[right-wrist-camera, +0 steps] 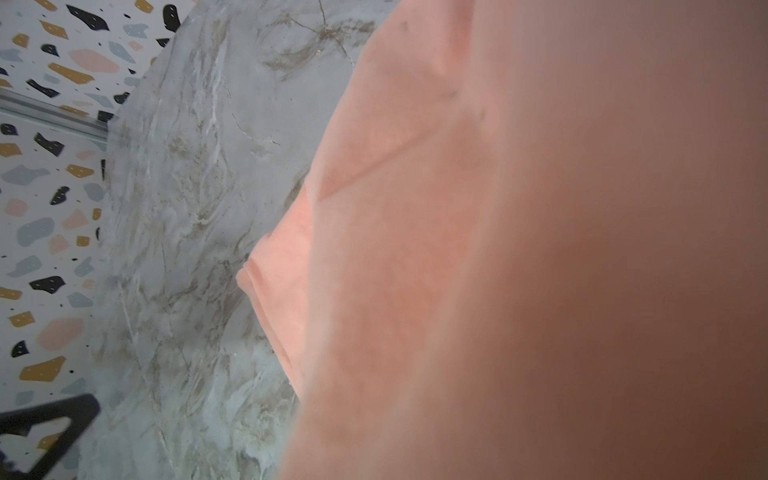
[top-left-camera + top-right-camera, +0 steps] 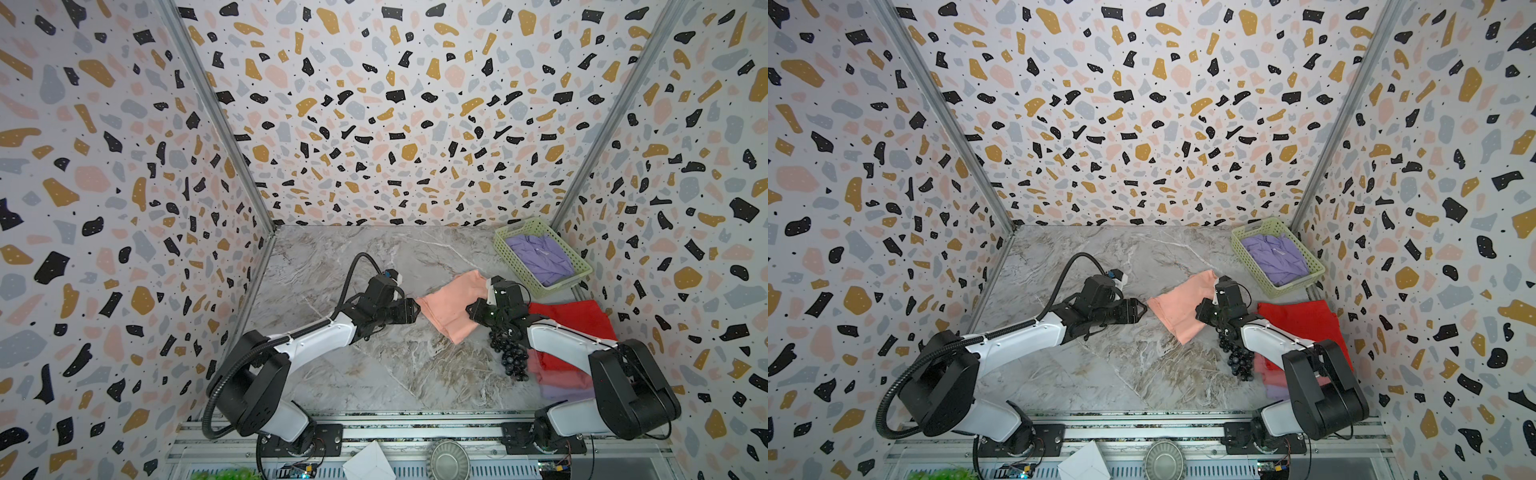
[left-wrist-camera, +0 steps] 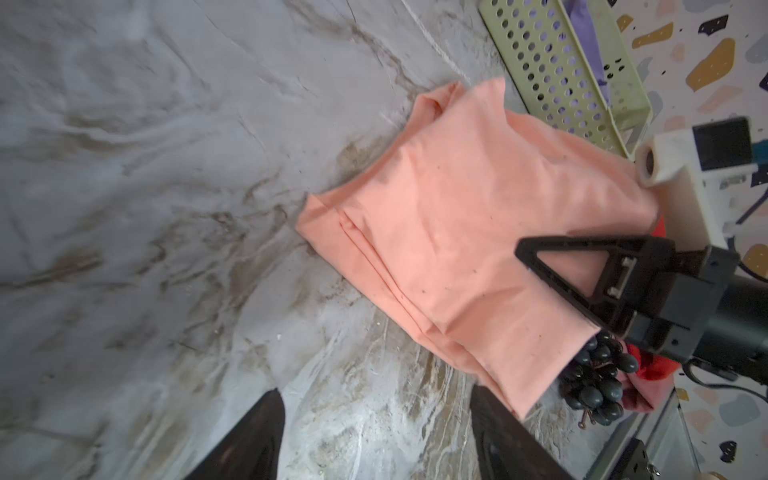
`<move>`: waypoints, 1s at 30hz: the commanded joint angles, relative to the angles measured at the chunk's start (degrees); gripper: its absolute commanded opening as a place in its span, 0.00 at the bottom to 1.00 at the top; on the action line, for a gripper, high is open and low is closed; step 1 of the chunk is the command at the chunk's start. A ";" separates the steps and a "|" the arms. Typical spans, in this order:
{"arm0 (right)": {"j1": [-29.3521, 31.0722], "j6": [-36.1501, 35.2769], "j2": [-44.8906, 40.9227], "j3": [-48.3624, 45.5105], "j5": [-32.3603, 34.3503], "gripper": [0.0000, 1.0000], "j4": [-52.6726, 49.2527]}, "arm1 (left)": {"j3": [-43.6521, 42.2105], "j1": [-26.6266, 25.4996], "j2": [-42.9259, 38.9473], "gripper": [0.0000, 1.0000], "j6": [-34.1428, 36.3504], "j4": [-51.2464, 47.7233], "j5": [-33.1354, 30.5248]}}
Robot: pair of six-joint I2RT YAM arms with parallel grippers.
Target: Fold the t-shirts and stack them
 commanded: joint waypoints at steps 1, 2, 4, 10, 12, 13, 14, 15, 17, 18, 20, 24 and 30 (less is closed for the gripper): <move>-0.04 -6.48 -3.53 2.84 4.32 0.02 -9.24 | 1.65 1.42 -2.01 0.71 3.21 -0.63 -2.68; -0.15 -7.02 -4.28 2.84 5.15 0.02 -10.65 | 1.31 1.89 -2.42 0.71 3.23 -0.49 -2.77; -0.70 -8.35 -5.45 3.15 5.74 0.03 -12.54 | 0.61 2.54 -3.02 0.71 3.13 -0.20 -2.80; -4.92 -12.33 -7.10 8.89 5.93 0.05 -18.19 | -0.91 4.02 -3.62 0.71 2.79 1.10 -2.09; -7.14 -14.35 -7.17 12.16 5.80 0.05 -19.90 | -1.13 4.30 -3.61 0.71 2.87 1.39 -1.90; -8.49 -15.48 -6.87 14.04 5.34 0.05 -20.76 | -1.24 4.43 -3.60 0.71 2.88 1.62 -1.73; -9.93 -16.40 -6.52 15.71 4.88 0.05 -21.64 | -1.26 4.47 -3.64 0.71 2.92 1.80 -1.52; -11.64 -17.18 -6.19 17.79 3.65 0.05 -22.66 | -1.35 4.56 -3.75 0.71 2.92 1.98 -1.38; -14.44 -18.61 -5.96 21.52 1.93 0.05 -24.36 | -1.82 4.56 -3.97 0.71 2.97 2.44 -1.47; -15.70 -19.19 -6.09 23.50 1.32 0.05 -25.22 | -2.24 4.64 -4.23 0.71 2.89 2.92 -1.58; -18.22 -20.07 -6.57 26.77 0.03 0.06 -26.79 | -3.24 4.71 -4.72 0.71 2.51 3.79 -1.70; -25.04 -21.00 -7.50 32.24 -0.68 0.06 -30.21 | -4.81 5.08 -5.10 0.71 2.15 5.14 -1.24; -36.40 -20.87 -11.42 32.68 -3.28 0.08 -32.65 | -5.13 5.94 -4.99 0.71 2.86 5.79 -0.25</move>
